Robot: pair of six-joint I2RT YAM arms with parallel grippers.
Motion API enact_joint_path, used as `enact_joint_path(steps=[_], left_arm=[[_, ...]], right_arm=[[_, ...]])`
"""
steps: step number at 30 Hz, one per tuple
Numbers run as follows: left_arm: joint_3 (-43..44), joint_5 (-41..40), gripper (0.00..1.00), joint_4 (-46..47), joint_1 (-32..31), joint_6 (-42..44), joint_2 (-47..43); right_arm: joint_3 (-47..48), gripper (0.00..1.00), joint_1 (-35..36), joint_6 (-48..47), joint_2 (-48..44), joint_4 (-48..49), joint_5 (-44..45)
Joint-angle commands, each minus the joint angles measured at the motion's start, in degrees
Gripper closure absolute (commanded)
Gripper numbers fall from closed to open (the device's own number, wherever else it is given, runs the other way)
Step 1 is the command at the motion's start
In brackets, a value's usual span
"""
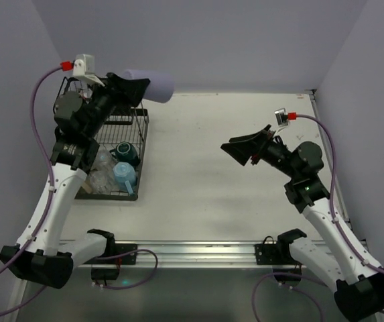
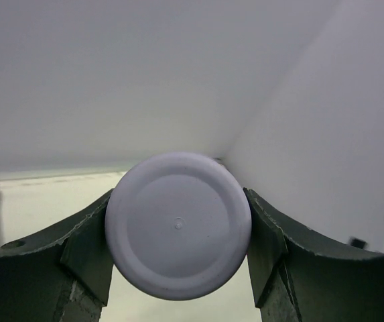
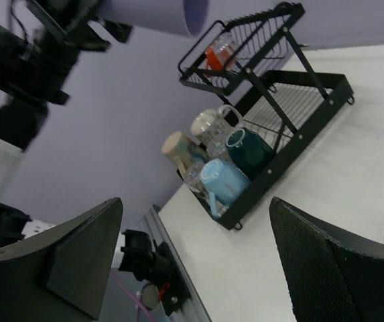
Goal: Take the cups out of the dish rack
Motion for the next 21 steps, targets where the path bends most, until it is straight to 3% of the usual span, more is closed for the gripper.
enact_joint_path(steps=[1,8,14,21], left_arm=[[-8.99,18.35,0.74,19.26,-2.07,-14.82,-1.40],[-17.61,18.91,0.74,28.95,-10.94,-18.44,-3.25],[-19.64,19.26,0.75,33.26,-15.95,-20.02,-0.88],[-21.66,18.55,0.75,33.88,-17.54,-20.11,0.09]], right_arm=[[1.90,0.09,2.08,6.16,2.74,14.07,-0.04],[3.66,0.09,4.90,8.10,8.45,19.11,-0.13],[5.16,0.10,6.40,8.72,11.18,20.96,-1.10],[5.86,0.23,6.48,7.66,10.39,21.75,0.31]])
